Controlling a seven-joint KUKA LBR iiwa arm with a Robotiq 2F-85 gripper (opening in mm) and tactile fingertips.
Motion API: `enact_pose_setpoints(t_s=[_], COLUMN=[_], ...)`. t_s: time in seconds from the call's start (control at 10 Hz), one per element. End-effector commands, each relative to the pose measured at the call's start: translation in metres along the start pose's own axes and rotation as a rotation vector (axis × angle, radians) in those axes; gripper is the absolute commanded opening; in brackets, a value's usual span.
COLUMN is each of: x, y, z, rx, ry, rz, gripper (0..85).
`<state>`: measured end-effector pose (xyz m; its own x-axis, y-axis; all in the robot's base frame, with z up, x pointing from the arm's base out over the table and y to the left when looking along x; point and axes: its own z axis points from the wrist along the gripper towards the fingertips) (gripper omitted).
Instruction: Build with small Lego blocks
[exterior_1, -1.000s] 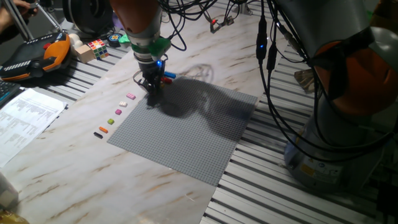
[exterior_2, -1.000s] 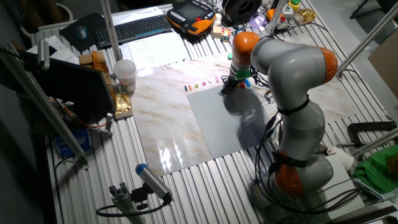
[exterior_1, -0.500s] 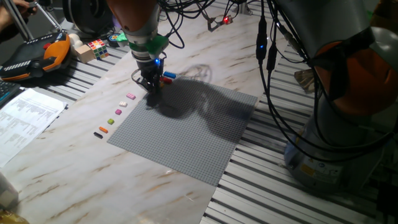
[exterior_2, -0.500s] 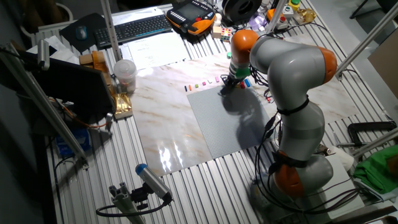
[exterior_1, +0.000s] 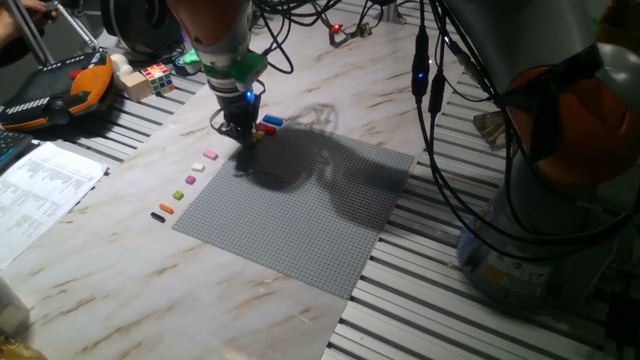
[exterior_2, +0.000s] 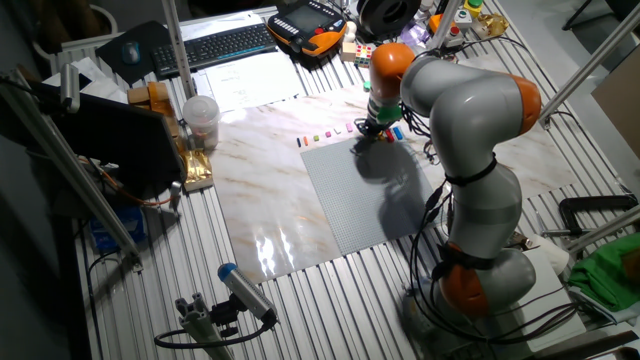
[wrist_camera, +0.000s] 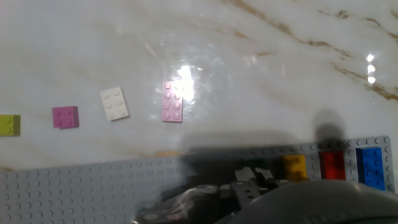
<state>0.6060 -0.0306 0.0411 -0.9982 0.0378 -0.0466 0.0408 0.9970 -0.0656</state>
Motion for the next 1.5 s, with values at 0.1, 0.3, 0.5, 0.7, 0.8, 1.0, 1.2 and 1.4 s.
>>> enact_pose_setpoints(t_s=[0.1,0.3,0.5,0.7,0.8,1.0,1.2,1.4], x=[0.0,0.0,0.0,0.0,0.0,0.0,0.0,0.0], y=[0.0,0.0,0.0,0.0,0.0,0.0,0.0,-0.001], z=[0.003,0.006,0.008,0.011,0.011,0.012,0.012,0.007], rx=[-0.005,-0.011,-0.016,-0.019,-0.019,-0.018,-0.018,-0.019], ry=[-0.002,-0.004,-0.006,-0.011,-0.011,-0.014,-0.016,-0.009], rz=[0.0,-0.001,-0.001,-0.001,-0.001,-0.001,-0.001,0.006], gripper=[0.7,0.7,0.7,0.7,0.7,0.7,0.7,0.7])
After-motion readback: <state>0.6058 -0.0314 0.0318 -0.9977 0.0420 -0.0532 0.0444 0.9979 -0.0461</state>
